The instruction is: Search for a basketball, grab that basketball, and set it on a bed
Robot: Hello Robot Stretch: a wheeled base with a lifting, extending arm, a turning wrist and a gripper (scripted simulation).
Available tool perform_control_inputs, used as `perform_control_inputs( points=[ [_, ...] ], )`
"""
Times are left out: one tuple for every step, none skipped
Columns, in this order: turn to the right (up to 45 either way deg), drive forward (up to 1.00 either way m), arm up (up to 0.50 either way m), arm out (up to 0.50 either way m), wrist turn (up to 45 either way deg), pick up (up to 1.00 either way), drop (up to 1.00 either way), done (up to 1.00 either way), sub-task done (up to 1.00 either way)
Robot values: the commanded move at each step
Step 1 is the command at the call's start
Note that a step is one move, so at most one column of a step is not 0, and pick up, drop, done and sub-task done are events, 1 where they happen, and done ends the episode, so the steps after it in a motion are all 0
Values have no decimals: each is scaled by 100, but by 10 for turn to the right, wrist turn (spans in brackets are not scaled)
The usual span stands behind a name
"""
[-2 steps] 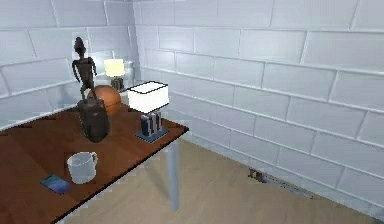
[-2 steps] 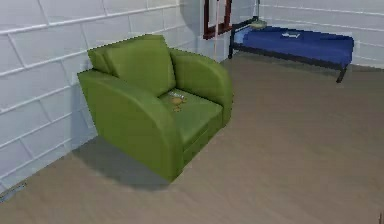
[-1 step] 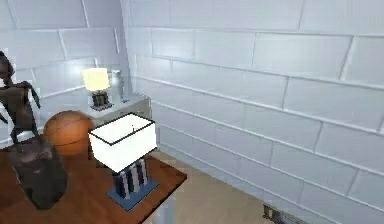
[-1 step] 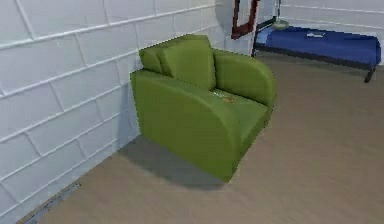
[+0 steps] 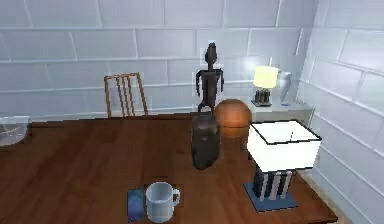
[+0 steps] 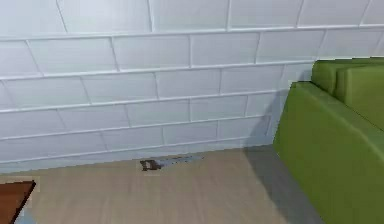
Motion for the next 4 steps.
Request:
perform_control_inputs(
  points=[
    [-450, 0, 0, 0, 0, 0, 0, 0, 0],
    [-300, 0, 0, 0, 0, 0, 0, 0, 0],
    [450, 0, 0, 0, 0, 0, 0, 0, 0],
    [450, 0, 0, 0, 0, 0, 0, 0, 0]
  ],
)
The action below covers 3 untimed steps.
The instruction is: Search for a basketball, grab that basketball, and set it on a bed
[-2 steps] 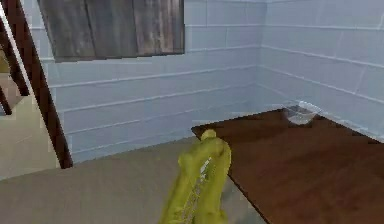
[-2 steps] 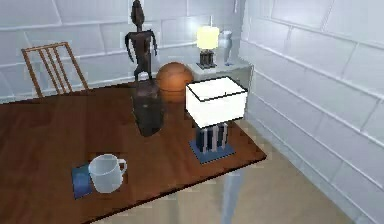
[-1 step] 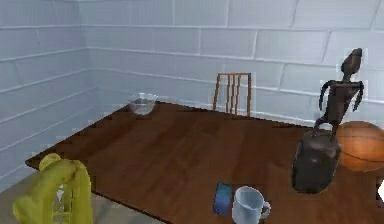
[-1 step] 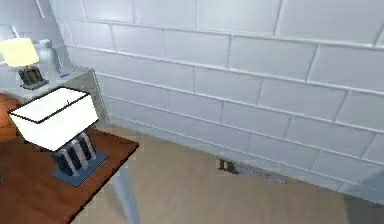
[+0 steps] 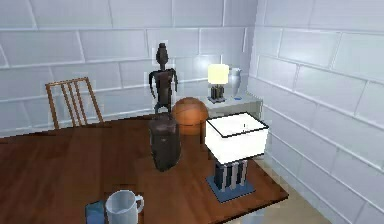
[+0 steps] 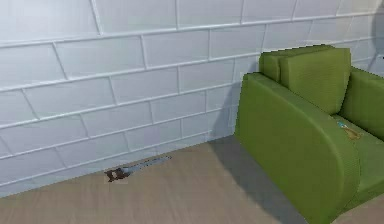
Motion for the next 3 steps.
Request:
perform_control_inputs(
  points=[
    [210, 0, 0, 0, 0, 0, 0, 0, 0],
    [0, 35, 0, 0, 0, 0, 0, 0, 0],
    [-450, 0, 0, 0, 0, 0, 0, 0, 0]
  ],
)
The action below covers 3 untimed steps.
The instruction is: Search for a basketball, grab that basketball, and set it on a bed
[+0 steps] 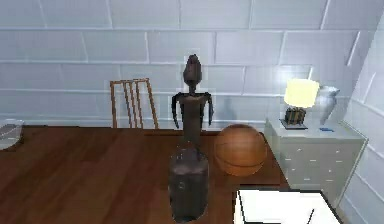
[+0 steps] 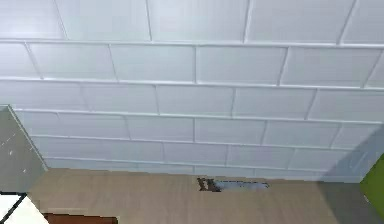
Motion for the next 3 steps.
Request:
perform_control_inputs(
  points=[
    [-450, 0, 0, 0, 0, 0, 0, 0, 0],
    [-270, 0, 0, 0, 0, 0, 0, 0, 0],
    [0, 0, 50, 0, 0, 0, 0, 0, 0]
  ],
)
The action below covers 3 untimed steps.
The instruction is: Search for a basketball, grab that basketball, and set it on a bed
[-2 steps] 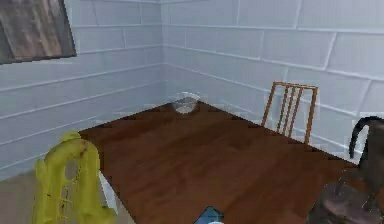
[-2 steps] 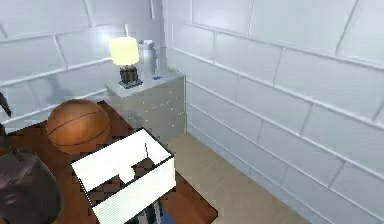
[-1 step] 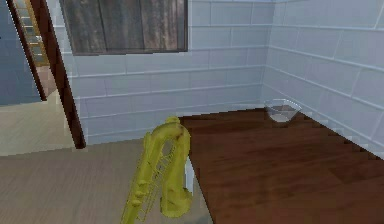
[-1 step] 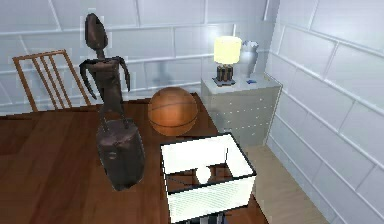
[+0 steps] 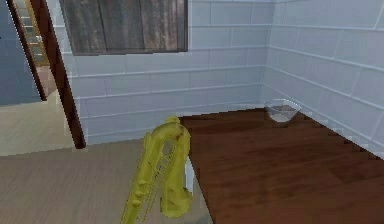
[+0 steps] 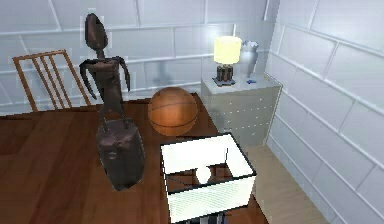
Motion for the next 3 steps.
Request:
perform_control_inputs(
  points=[
    [0, 0, 38, 0, 0, 0, 0, 0, 0],
    [0, 0, 0, 40, 0, 0, 0, 0, 0],
    [0, 0, 0, 0, 450, 0, 0, 0, 0]
  ],
)
